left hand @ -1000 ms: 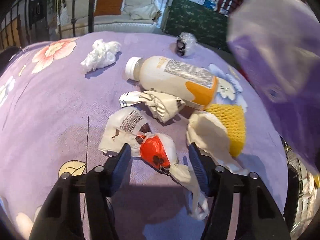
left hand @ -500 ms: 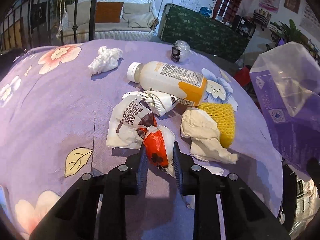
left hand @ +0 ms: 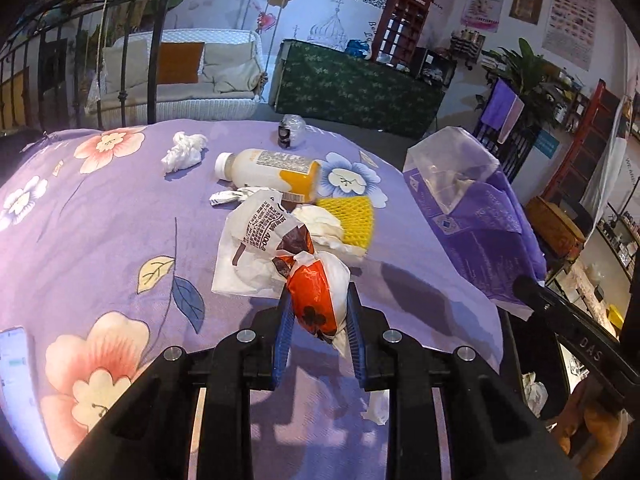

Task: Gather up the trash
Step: 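Grasp the orange-and-white plastic bag with the left tool while the right tool carries the wrapper, then carry the wrapper and bag to the black bin and release both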

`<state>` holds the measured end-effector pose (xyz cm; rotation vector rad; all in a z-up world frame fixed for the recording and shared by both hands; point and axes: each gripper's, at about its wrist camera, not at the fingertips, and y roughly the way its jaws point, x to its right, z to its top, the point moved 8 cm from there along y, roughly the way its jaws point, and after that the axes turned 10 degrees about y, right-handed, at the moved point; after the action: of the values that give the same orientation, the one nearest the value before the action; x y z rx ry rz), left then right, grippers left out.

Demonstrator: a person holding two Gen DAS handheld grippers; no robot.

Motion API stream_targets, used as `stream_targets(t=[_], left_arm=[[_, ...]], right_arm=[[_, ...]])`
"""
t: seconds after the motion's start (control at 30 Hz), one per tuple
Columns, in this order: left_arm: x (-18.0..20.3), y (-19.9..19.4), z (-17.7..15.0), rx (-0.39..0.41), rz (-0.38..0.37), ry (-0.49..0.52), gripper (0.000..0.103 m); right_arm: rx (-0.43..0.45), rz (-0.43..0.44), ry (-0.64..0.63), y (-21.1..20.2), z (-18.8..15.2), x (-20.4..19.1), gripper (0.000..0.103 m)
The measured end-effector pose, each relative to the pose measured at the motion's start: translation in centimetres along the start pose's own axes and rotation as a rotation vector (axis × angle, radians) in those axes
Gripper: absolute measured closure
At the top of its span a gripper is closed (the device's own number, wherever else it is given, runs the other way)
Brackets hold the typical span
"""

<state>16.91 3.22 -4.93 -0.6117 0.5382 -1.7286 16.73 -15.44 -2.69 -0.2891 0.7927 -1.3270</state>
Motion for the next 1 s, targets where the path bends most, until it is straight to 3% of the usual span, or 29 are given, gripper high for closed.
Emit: stream_targets(t=[0.23, 0.67, 1.0], left_arm=[[5.1, -1.0, -0.5, 0.019, -0.095, 0.071, 0.079], [16.0, 0.4, -1.3, 0.008, -0.299, 0.234, 0.079], [21.9, 2.0, -2.5, -0.027, -0.392, 0.345, 0.079]], right_arm=[[0.036, -0.080, 0.043, -3.0, -0.8, 3.9, 0.074], [0.079, -0.349, 0.227, -8.8, -2.5, 16.9, 0.074], [0.015, -0.500, 0.390, -7.9, -4.7, 25.4, 0.074]])
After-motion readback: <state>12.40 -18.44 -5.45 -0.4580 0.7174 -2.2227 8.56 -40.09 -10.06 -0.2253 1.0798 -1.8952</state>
